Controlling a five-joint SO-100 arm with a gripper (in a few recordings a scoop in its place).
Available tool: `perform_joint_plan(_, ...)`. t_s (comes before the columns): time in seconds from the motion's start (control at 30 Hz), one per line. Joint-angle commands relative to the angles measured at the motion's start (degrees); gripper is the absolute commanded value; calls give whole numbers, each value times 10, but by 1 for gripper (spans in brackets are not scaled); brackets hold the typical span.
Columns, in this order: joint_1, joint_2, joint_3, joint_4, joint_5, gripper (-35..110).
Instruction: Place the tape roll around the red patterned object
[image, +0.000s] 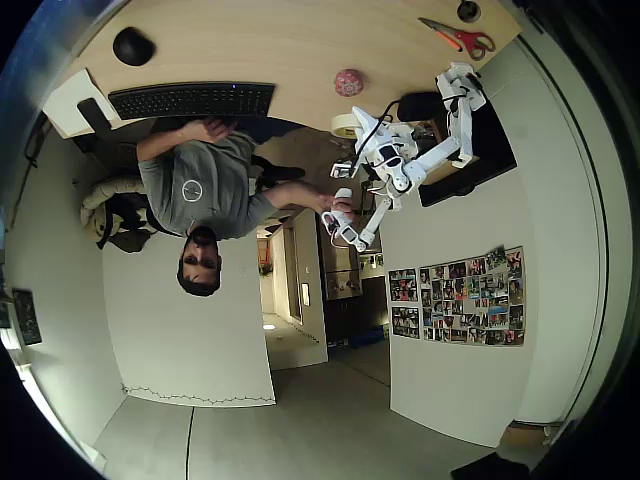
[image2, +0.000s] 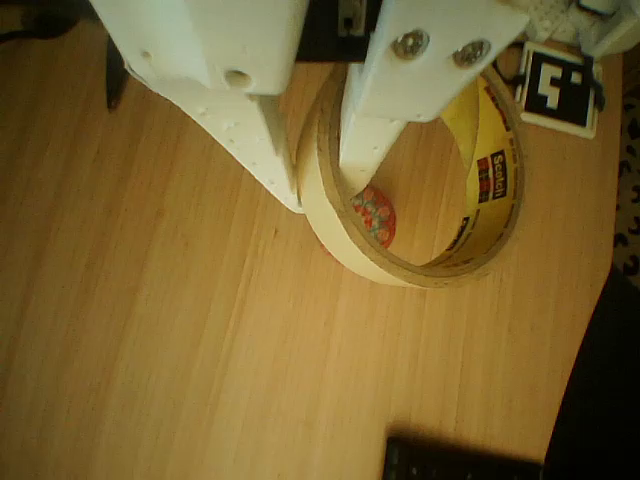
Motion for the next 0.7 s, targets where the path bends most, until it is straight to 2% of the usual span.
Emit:
perform_joint_plan(0.0,-4,76,35,6,-5,0)
perform_joint_plan(0.2,-8,119,105,4,7,0)
perform_joint_plan(0.67,-11,104,287,-129,39,0)
